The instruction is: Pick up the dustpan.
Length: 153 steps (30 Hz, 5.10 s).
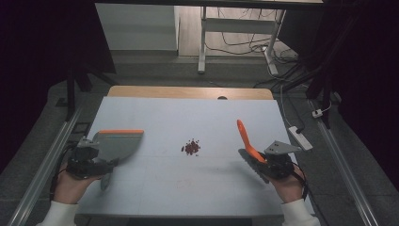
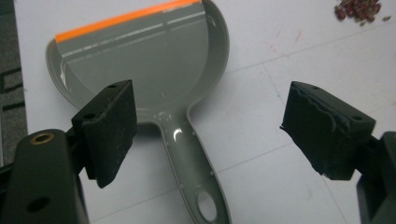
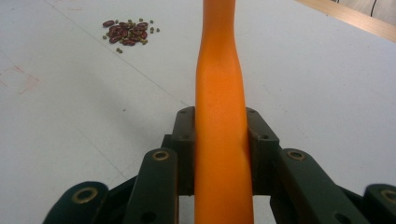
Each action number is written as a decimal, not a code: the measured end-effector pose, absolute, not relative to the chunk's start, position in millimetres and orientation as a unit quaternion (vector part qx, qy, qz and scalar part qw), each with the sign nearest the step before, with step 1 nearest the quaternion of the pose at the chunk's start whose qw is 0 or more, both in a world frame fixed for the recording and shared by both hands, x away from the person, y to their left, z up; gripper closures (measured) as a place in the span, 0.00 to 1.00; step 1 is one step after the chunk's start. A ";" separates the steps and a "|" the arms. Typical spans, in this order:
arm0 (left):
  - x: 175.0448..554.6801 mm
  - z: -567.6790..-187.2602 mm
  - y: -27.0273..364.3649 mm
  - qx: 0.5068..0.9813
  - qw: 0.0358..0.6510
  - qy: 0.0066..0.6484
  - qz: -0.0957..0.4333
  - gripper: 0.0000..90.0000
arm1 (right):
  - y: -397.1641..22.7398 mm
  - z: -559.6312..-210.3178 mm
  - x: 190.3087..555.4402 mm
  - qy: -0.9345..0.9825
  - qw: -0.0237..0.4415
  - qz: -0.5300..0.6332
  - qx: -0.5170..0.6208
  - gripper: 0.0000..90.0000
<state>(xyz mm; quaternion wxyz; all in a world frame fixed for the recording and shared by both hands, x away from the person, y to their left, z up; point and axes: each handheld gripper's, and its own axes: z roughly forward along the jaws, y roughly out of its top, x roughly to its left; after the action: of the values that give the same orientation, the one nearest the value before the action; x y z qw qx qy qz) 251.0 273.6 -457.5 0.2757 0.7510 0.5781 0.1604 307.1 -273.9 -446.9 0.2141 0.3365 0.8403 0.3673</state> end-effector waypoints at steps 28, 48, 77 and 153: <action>273.3 -509.7 279.7 0.729 0.234 0.638 0.089 0.24 | -272.6 -448.6 306.9 0.841 0.218 0.362 0.338 0.77; 280.0 -522.6 280.4 0.722 0.247 0.641 0.085 0.53 | -272.2 -449.7 307.2 0.842 0.219 0.359 0.339 0.77; 279.2 -525.6 289.8 0.689 0.266 0.667 0.098 0.69 | -271.6 -452.2 308.2 0.844 0.215 0.353 0.342 0.77; 277.9 -498.7 318.9 0.727 0.464 0.495 0.104 0.69 | -264.5 -452.7 317.4 0.841 0.215 0.364 0.338 0.77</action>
<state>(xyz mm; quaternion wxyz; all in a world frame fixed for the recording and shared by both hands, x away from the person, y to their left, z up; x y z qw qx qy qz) 277.9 318.9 -498.7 0.4640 0.7270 0.4954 0.1041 317.4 -264.5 -452.7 0.2150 0.3383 0.8409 0.3635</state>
